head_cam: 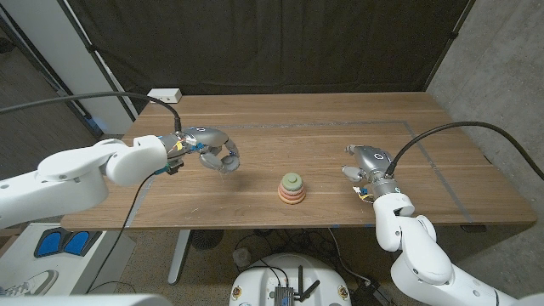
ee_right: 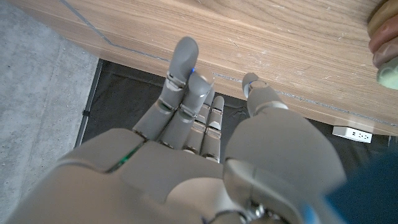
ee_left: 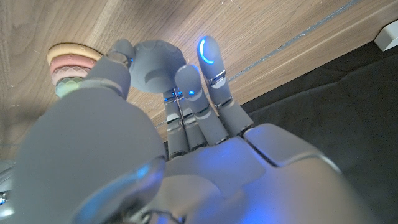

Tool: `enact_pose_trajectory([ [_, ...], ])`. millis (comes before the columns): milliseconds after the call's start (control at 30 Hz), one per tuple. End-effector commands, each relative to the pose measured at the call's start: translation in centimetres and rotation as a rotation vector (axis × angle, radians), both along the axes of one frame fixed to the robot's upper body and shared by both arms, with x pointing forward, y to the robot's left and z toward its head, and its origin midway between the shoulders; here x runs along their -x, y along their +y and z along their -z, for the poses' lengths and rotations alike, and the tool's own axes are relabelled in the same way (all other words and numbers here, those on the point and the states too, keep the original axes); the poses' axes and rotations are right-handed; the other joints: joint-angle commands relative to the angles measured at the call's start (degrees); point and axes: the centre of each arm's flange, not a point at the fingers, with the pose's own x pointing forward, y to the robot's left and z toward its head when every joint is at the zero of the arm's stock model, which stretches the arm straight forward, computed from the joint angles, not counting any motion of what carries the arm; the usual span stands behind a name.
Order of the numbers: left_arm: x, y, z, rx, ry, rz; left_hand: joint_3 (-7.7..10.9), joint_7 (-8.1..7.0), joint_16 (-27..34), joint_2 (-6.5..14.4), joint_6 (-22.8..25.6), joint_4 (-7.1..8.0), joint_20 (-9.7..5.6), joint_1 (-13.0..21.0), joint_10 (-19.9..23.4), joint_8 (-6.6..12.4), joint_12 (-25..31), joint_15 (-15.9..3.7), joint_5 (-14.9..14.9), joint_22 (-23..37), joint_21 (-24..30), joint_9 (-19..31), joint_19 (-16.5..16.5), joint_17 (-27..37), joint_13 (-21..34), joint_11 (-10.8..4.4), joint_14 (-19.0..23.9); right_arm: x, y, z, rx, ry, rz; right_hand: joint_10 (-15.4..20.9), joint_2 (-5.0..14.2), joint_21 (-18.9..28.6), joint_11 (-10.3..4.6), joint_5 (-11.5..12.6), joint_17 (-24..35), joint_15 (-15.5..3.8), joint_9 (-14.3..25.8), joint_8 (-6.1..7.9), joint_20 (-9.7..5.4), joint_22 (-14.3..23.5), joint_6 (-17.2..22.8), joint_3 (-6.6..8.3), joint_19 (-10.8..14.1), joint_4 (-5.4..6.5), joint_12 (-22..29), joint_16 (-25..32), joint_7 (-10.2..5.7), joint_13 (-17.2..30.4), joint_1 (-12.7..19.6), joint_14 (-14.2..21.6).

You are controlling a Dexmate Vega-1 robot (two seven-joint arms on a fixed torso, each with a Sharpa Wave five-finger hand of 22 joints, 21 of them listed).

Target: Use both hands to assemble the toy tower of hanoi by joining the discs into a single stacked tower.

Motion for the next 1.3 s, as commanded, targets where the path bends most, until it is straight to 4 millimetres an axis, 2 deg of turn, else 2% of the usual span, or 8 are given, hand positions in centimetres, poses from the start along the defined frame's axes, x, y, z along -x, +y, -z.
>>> enact_pose_trajectory([
  [33,-0.1,-0.9,-0.6,-0.009,-0.017,0.036,0.8,-0.39,-0.14,0.76,0.43,0.62,-5.33,0.18,6.06,0.24,-0.26,-0.02,0.29,-0.01,0.32,0.29,0.51,0.4,1.48,-5.77,0.56,0.0,-0.1,0.0,-0.008,-0.003,0.005,0.48,0.41,0.2,-0.11,0.26,0.22,-1.09,0.04,-0.02,-3.46,0.11,0.67,0.22,-0.28,-0.21,0.01,0.11,0.02,0.15,0.29,0.38],
  [633,-1.3,-3.3,-0.9,-0.022,-0.03,0.159,1.05,-0.37,-1.08,0.58,0.53,0.61,-5.34,0.28,6.14,-0.59,-1.31,-0.04,0.65,0.04,0.33,0.57,0.44,1.06,2.19,-5.72,0.58,0.4,-0.3,0.1,-0.016,-0.008,0.019,0.63,0.45,0.23,-0.04,0.35,-0.02,-1.1,0.04,-0.04,-3.46,0.11,0.8,0.29,-0.23,-0.28,-0.02,-0.15,-0.08,0.16,0.24,0.22],
  [1300,-2.5,-7.4,-1.1,-0.09,-0.02,0.318,1.03,-0.45,-2.03,0.57,0.97,0.62,-5.35,0.41,6.6,-1.1,-1.97,-0.06,0.69,0.07,0.45,0.82,0.32,1.21,2.63,-5.73,0.68,1.0,-0.6,0.4,-0.022,-0.009,0.032,0.73,0.45,0.22,-0.18,0.44,0.04,-1.1,0.05,-0.1,-3.46,0.11,0.82,0.35,-0.28,-0.28,-0.09,-0.16,0.11,0.11,0.11,0.27],
])
